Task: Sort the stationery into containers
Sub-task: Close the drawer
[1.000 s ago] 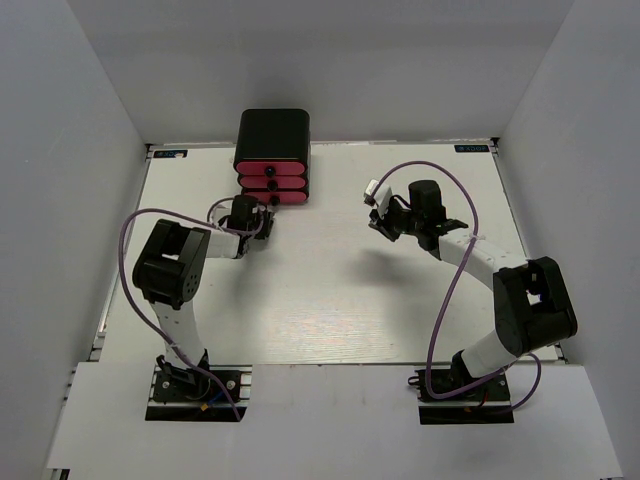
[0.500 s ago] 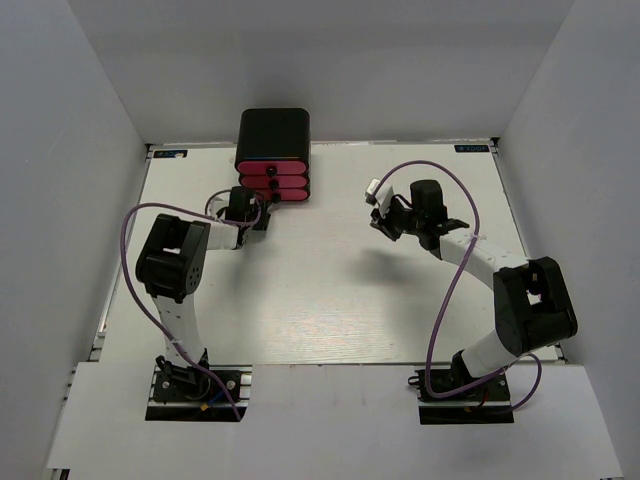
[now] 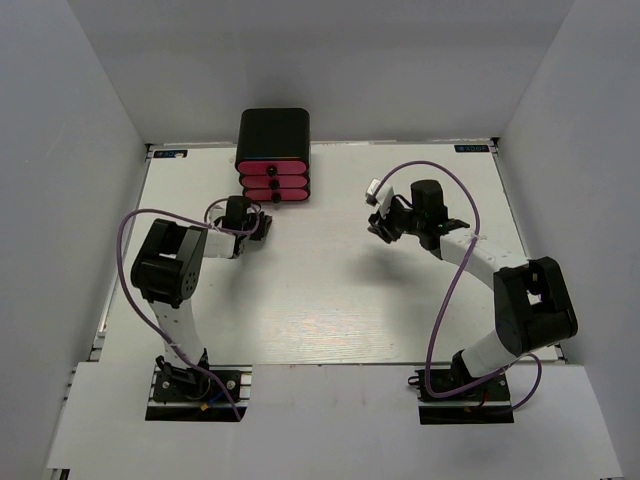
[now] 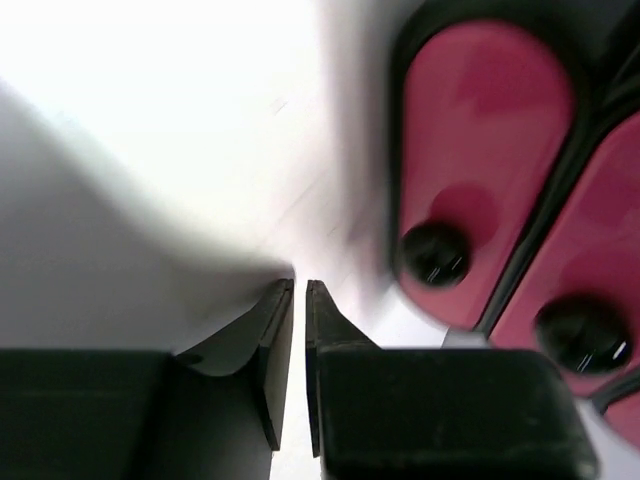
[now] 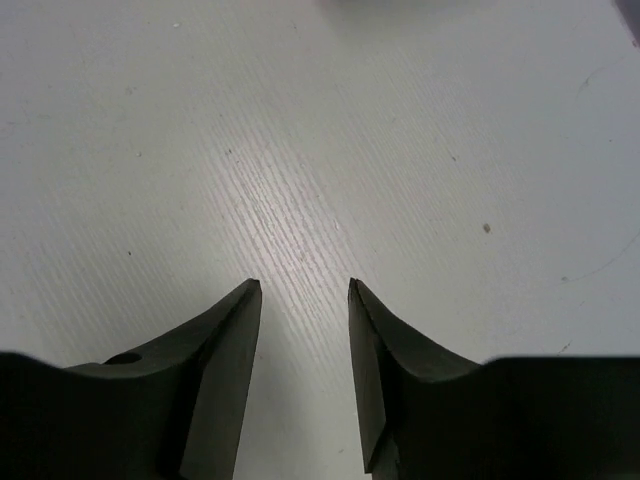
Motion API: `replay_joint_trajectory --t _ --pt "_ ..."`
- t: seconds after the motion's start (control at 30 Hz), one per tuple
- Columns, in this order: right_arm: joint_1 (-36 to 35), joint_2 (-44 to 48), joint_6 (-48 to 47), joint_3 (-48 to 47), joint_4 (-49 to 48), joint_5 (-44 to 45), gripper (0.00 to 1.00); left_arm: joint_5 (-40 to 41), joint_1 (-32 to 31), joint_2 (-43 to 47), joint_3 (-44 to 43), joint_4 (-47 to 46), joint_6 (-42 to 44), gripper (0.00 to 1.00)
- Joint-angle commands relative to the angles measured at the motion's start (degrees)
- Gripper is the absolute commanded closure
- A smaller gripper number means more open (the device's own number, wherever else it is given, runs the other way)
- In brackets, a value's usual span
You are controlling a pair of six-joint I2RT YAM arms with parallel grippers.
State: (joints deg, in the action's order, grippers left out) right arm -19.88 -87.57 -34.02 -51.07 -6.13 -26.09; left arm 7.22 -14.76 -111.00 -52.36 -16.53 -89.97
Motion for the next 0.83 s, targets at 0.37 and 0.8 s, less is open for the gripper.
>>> replay_joint_trajectory --t 0.37,0.8 --pt "0.0 3.5 8.5 0.3 -0.1 -0.1 0.10 -15.7 -1.6 27.8 20.5 9.3 42.1 0.30" --pt "0.3 10.9 24.8 -0.3 2.9 11.2 0.10 -14.5 -1.6 77.2 29.5 17.9 58.0 0.00"
